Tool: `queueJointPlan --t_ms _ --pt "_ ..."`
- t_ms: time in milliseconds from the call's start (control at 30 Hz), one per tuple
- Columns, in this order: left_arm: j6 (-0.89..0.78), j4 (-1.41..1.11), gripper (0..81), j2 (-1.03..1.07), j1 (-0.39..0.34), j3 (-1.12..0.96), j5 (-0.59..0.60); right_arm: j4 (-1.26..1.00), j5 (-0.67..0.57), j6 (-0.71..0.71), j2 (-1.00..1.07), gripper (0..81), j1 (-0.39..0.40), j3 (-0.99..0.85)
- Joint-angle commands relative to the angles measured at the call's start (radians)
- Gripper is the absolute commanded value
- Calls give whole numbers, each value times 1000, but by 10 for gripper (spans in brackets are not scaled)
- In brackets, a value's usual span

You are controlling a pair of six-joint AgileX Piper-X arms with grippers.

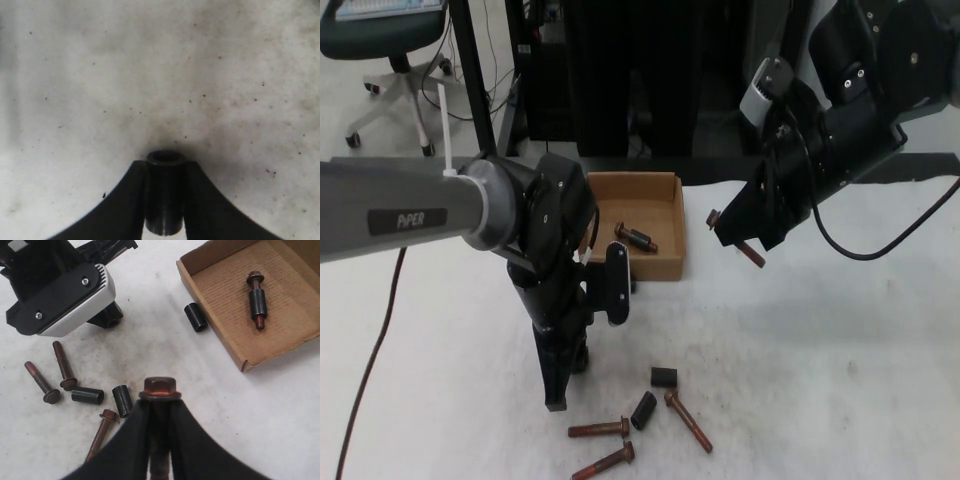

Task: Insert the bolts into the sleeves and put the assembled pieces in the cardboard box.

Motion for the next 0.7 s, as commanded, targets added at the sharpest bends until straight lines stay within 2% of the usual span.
queueJointPlan --t_ms 0,233,300,400,567,667 --pt "-1 7 1 39 0 11 -56 -4 -21 -1 -18 8 -1 -2" --pt "-75 -65 2 17 -6 11 -72 -46 -21 4 -18 8 -3 -2" --pt "-119 -117 2 -5 -12 11 -72 -87 -21 54 -18 8 -5 -2" --pt "-251 -220 2 -52 -24 11 -59 -173 -46 132 -18 8 -21 -2" --pt "-591 -453 2 -159 -23 33 113 -304 -105 318 -18 8 -68 -2" --pt "-746 -675 2 -225 -23 110 121 -449 -105 482 -18 8 -102 40"
